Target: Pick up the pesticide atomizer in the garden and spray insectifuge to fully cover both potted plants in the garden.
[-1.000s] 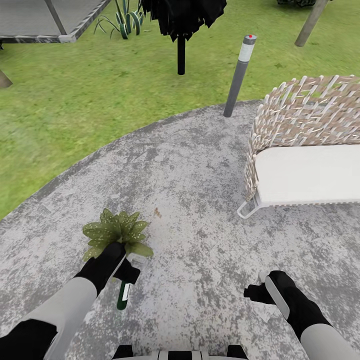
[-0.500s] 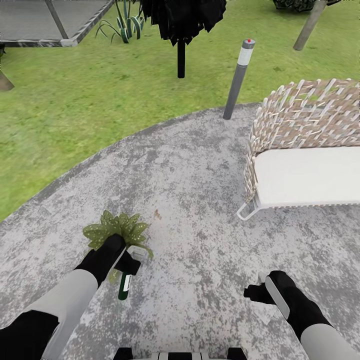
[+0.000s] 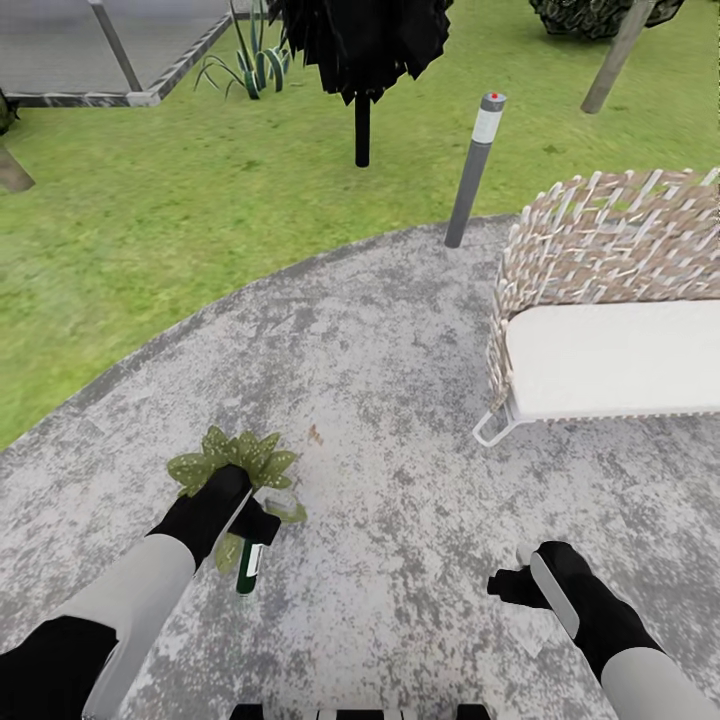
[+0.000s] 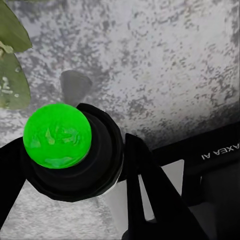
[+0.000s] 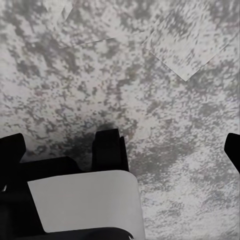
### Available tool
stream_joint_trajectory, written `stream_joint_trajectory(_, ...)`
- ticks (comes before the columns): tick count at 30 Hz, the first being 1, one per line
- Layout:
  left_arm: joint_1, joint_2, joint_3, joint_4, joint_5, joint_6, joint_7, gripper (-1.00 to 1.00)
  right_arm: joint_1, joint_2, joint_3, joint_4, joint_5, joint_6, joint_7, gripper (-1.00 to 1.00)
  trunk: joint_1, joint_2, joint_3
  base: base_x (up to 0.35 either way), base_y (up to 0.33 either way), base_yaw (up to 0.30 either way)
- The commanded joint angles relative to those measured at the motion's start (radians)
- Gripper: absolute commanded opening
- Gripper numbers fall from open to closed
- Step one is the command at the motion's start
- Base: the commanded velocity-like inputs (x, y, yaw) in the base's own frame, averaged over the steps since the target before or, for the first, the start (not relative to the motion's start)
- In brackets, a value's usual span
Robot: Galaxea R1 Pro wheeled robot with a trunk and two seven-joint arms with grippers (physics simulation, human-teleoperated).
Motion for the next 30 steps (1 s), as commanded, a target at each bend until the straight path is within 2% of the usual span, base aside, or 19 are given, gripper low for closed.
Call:
stream_joint_trajectory(1,-0.003,0.001,-0.004,-0.002,-0.01,0.002,-0.01,-1.0,0.0,-0.002,0.005,-0.001,-0.011,0.003,-0.01,1.0,0.0,0.0,0.001,0.0,0.0,0.0)
stream_joint_trajectory(13,-0.031,0.001,-0.006,-0.003,-0.012,0.002,-0.01,-1.0,0.0,-0.002,0.005,-0.001,-0.011,0.003,-0.01,1.0,0.0,0.0,0.014,0.0,0.0,0.0)
stream_joint_trajectory(27,-0.015,0.002,-0.002,-0.005,-0.012,-0.001,-0.006,-1.0,0.0,-0.001,0.006,-0.001,-0.011,0.003,-0.01,1.0,0.0,0.0,0.014,0.0,0.0,0.0)
stream_joint_trajectory(30,-0.015,0.002,-0.001,-0.033,-0.012,-0.001,-0.004,-1.0,0.0,-0.001,0.006,-0.001,-0.011,0.003,-0.01,1.0,0.0,0.0,0.014,0.0,0.0,0.0)
